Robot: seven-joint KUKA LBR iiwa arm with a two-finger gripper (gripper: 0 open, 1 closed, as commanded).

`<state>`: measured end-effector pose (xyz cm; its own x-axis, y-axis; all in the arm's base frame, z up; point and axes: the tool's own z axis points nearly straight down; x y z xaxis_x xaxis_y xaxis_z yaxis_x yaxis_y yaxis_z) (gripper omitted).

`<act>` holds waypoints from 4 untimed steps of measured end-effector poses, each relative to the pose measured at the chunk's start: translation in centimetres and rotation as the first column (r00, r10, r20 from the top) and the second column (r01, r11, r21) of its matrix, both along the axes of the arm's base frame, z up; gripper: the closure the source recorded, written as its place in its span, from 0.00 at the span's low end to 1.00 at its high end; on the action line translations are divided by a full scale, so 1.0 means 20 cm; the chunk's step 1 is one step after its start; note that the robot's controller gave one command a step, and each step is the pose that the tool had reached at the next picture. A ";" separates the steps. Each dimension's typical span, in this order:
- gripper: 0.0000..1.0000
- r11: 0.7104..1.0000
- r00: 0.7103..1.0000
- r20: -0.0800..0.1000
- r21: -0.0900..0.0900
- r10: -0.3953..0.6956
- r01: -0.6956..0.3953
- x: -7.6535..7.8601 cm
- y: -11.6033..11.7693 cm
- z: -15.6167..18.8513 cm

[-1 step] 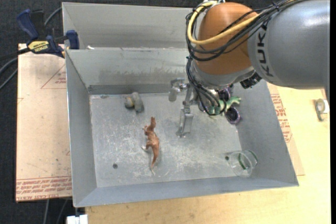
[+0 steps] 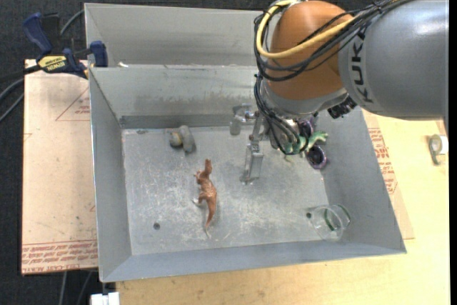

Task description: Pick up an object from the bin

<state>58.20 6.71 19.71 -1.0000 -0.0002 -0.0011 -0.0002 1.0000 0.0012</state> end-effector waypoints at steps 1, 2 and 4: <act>0.00 0.990 0.990 -0.001 0.001 0.141 -0.141 -0.05 0.21 -0.39; 1.00 0.939 0.939 0.003 0.001 0.343 -0.343 0.12 0.20 -0.52; 1.00 0.929 0.929 0.007 0.001 0.370 -0.370 0.14 0.22 -0.03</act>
Offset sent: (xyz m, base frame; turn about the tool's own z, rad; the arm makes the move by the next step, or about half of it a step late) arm 0.0234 0.0398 -0.1043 -0.3532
